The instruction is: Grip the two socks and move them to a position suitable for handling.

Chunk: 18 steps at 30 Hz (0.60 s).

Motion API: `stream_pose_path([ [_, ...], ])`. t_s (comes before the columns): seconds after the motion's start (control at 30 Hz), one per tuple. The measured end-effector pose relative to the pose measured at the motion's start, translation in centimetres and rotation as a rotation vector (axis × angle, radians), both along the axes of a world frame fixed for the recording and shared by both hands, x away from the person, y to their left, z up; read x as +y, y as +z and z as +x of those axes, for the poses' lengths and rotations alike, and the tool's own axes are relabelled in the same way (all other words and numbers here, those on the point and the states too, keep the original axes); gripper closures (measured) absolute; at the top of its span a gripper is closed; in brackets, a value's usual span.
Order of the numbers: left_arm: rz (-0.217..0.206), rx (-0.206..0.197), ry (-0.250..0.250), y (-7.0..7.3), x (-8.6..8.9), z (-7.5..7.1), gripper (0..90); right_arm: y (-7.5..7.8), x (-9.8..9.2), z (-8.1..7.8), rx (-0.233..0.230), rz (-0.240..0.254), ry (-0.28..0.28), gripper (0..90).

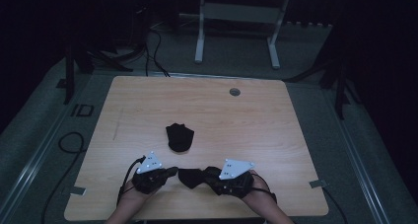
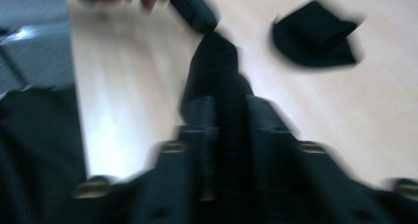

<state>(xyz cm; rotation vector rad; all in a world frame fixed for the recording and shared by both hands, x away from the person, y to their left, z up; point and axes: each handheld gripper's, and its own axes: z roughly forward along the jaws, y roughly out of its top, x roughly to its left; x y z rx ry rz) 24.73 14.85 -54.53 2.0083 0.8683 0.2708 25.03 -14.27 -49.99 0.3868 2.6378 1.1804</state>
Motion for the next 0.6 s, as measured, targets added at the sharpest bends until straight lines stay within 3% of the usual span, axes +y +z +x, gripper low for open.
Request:
stream_pose_path([
  [0.13,0.037,0.037,0.000,-0.6,0.1,0.3,90.0,-1.0,0.2,0.2,0.045,-0.054,0.009,54.2],
  [0.2,0.057,0.043,0.009,-0.8,0.1,0.4,90.0,-1.2,-0.2,0.9,0.062,-0.046,-0.034,54.4],
  [0.23,0.062,0.042,0.011,-0.9,0.2,0.4,90.0,-1.3,-0.6,1.8,0.071,-0.052,-0.088,54.6],
  [0.33,0.041,0.047,0.016,-0.9,0.3,0.5,90.0,-1.5,-0.8,2.6,0.063,-0.064,-0.124,54.1],
  [0.37,0.031,0.049,0.009,-0.8,0.3,0.6,90.0,-2.1,-0.5,3.6,0.107,-0.074,-0.131,50.1],
  [0.4,0.035,0.048,0.009,-0.8,0.2,0.5,90.0,-2.1,-0.5,3.6,0.107,-0.074,-0.131,50.1],
  [0.53,0.038,0.039,0.009,-0.7,0.0,0.4,90.0,-3.9,0.6,4.9,0.198,-0.090,-0.102,42.6],
  [0.6,0.043,0.039,0.006,-0.8,0.0,0.4,90.0,-4.6,1.0,5.3,0.207,-0.111,-0.100,42.1],
])
